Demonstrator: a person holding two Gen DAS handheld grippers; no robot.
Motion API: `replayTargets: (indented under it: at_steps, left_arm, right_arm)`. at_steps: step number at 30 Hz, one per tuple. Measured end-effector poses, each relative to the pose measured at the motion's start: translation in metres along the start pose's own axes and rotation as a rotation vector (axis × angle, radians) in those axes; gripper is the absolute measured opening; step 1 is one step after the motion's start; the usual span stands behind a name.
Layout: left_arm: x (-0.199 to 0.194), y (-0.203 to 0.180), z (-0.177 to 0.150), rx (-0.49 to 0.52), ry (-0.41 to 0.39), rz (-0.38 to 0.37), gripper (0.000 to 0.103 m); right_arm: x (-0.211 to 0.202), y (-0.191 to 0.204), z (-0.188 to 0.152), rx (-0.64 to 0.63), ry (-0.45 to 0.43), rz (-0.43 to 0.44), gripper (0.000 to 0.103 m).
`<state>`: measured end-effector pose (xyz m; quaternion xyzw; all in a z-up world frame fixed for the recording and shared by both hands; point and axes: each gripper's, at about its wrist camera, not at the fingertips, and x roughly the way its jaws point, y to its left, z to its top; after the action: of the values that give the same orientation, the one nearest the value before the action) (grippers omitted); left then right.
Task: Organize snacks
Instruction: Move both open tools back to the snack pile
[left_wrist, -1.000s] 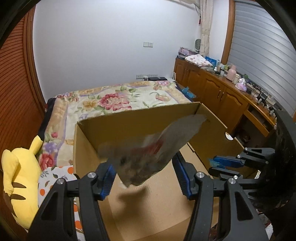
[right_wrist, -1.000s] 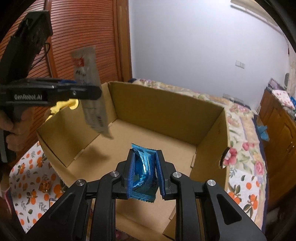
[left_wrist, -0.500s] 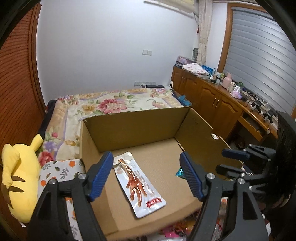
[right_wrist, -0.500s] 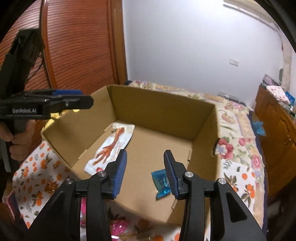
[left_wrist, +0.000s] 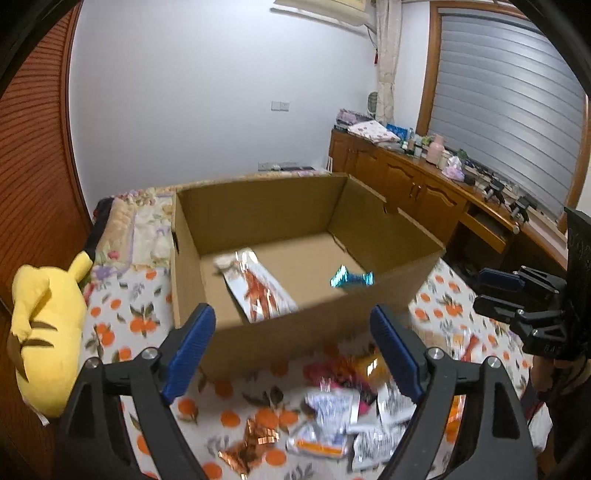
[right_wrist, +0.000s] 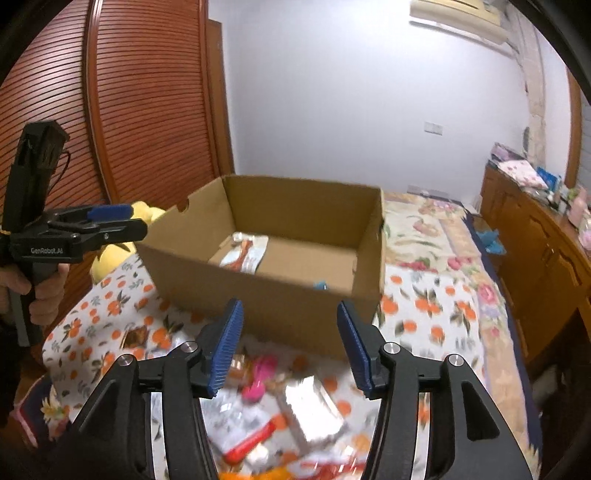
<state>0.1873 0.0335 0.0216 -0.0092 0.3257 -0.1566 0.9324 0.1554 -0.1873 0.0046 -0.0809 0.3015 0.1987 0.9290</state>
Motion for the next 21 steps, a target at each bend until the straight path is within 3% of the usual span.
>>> replayTargets:
  at_steps: [11,21]
  left_arm:
    - [0.016,0.01,-0.073,0.034,0.099,0.018,0.086]
    - [0.029,0.024,-0.108,0.037,0.153,0.07,0.086]
  right_arm:
    - [-0.014,-0.007,-0.076,0.11,0.06,-0.097,0.06]
    - [-0.017,-0.031,-0.12,0.207,0.109,-0.122,0.06]
